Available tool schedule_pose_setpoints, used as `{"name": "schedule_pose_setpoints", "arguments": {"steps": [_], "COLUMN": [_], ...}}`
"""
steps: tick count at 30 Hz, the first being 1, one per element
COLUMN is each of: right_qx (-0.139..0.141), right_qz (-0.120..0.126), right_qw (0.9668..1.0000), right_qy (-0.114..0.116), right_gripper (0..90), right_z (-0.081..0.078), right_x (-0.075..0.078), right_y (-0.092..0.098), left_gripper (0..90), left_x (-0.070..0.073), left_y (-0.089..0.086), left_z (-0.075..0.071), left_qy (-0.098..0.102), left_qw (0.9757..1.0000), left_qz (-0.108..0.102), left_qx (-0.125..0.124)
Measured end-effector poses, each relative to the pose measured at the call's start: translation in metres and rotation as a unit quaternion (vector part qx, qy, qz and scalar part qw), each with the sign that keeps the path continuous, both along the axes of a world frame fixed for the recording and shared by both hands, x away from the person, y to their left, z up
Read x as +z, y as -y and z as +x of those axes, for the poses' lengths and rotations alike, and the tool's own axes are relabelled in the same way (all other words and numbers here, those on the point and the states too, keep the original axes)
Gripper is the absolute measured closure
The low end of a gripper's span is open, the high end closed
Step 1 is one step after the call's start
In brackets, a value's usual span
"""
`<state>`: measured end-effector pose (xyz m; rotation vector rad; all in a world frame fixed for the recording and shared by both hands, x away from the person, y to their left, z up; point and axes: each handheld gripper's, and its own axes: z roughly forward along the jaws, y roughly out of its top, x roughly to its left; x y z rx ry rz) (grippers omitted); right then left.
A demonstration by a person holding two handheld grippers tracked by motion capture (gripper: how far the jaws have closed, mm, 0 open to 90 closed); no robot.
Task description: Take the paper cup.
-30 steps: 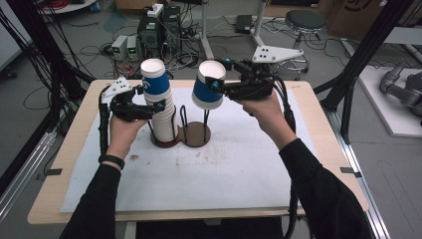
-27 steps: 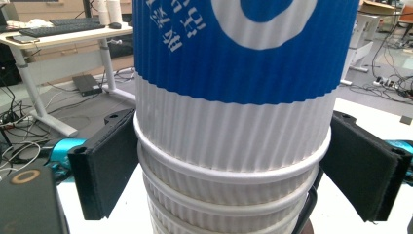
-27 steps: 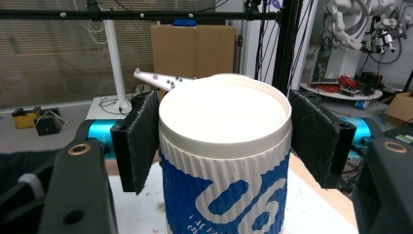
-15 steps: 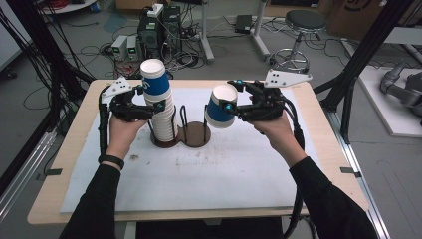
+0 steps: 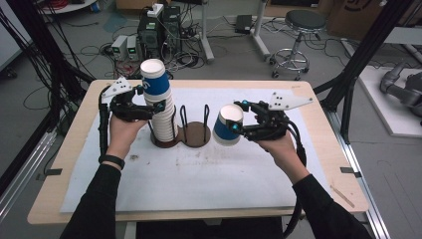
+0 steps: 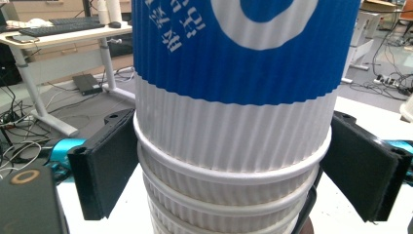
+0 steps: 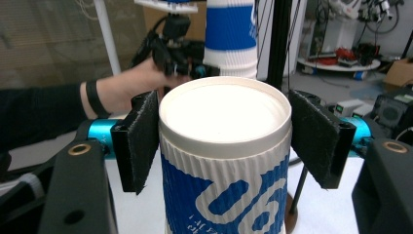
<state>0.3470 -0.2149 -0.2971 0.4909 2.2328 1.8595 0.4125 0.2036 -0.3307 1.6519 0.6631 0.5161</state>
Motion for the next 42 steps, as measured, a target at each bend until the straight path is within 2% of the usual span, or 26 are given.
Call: {"name": "schedule_pose_setpoints", "arguments": {"steps": [16,23,42], "right_qx": [-0.001,0.0,-0.004], "right_qz": [-0.016,-0.024,-0.02], "right_qw": [0.9998,0.9993,0.9993], "right_qy": [-0.012,-0.029,-0.032], "right_gripper": [31.3,31.3,31.2], "right_z": [-0.014,-0.016,-0.014], "right_x": [-0.04,-0.055,-0.057], "right_y": [0.002,0.001,0.004], "left_gripper": [11.4,11.5,11.0], "left_x": [-0.001,-0.002,0.0], "left_y": [0.002,0.003,0.001], "left_z": [0.001,0.002,-0.001], "left_qy": [-0.005,-0.009,-0.013], "left_qw": [1.0,0.9999,0.9999], "left_qz": [0.004,0.005,0.001], "left_qx": [0.001,0.001,0.007]}}
